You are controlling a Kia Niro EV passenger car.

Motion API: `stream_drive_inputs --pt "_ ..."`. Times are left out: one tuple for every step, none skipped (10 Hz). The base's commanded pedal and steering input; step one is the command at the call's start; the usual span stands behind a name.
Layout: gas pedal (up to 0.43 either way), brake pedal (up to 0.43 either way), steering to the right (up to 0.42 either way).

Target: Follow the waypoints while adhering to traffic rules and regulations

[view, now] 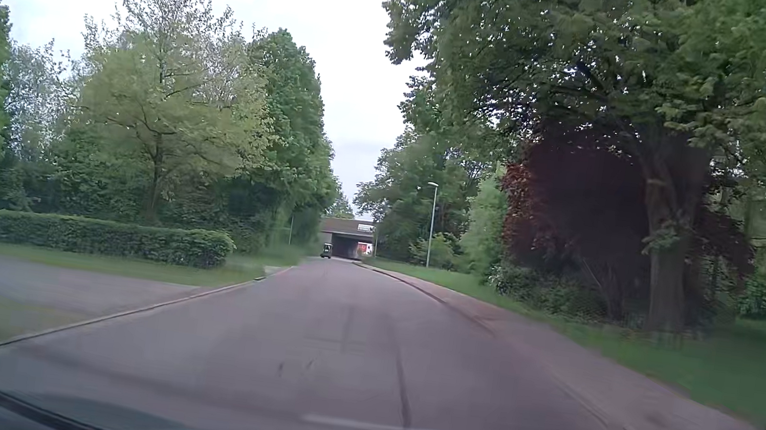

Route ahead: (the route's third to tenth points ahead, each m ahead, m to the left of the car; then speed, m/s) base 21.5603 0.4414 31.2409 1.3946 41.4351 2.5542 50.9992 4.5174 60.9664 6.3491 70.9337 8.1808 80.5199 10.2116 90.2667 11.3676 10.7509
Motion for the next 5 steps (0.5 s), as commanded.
stream_drive_inputs --pt "0.000 0.000 -0.021" --pt "0.000 0.000 -0.021" --pt "0.000 0.000 -0.021" --pt "0.000 0.000 -0.021" --pt "0.000 0.000 -0.021"
